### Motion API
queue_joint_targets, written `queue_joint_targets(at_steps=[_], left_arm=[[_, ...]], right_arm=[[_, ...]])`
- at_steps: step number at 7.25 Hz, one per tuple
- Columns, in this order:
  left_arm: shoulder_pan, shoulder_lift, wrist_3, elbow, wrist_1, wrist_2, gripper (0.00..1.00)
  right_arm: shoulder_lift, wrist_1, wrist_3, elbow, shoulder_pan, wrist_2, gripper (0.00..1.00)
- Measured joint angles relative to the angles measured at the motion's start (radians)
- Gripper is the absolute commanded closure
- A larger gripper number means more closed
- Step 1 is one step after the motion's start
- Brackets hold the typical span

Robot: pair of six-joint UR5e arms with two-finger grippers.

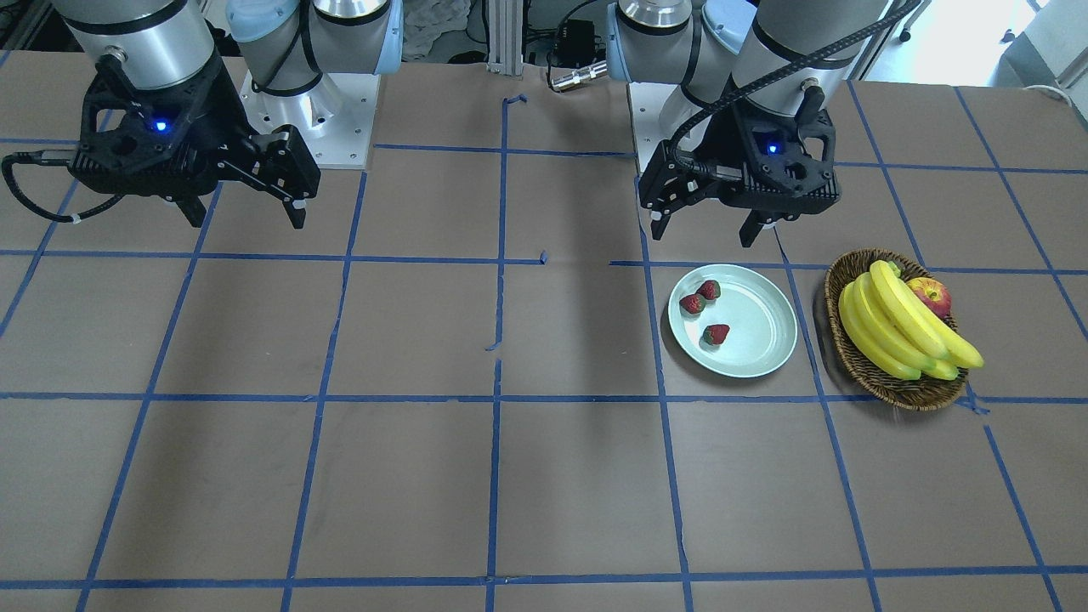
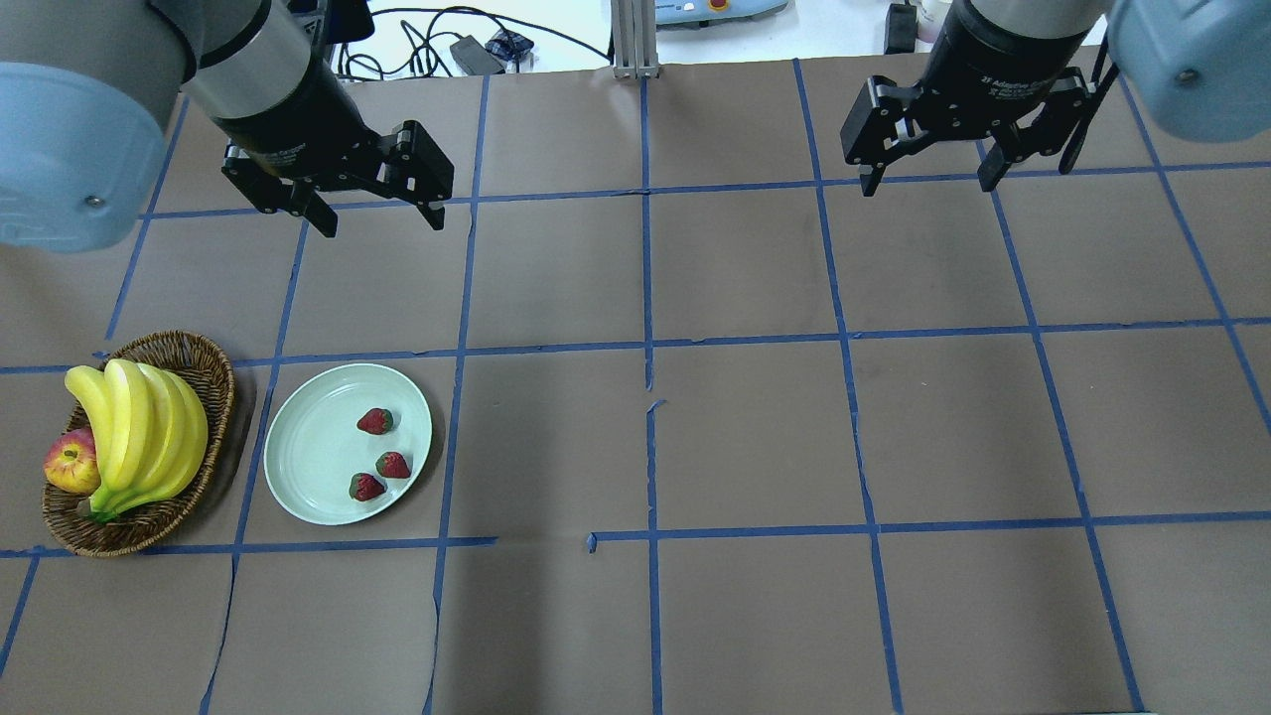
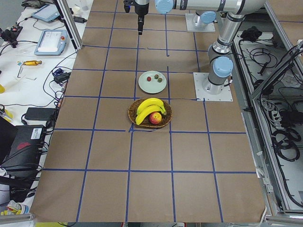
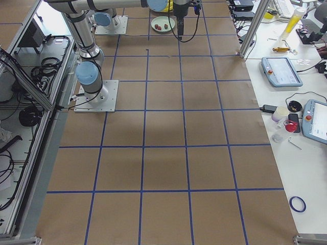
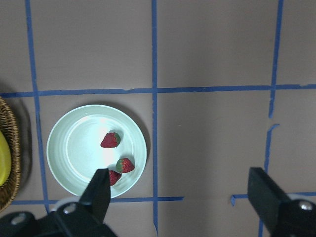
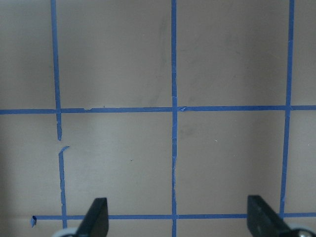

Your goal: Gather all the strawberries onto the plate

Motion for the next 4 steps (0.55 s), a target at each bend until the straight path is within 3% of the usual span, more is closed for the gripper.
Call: queue_joint_targets(at_steps=[4], left_arm=[[0.000, -0.006, 0.000, 0.002, 0.007, 0.035, 0.00]], right_arm=[[0.000, 0.000, -0.001, 0.000, 0.000, 0.000, 0.00]])
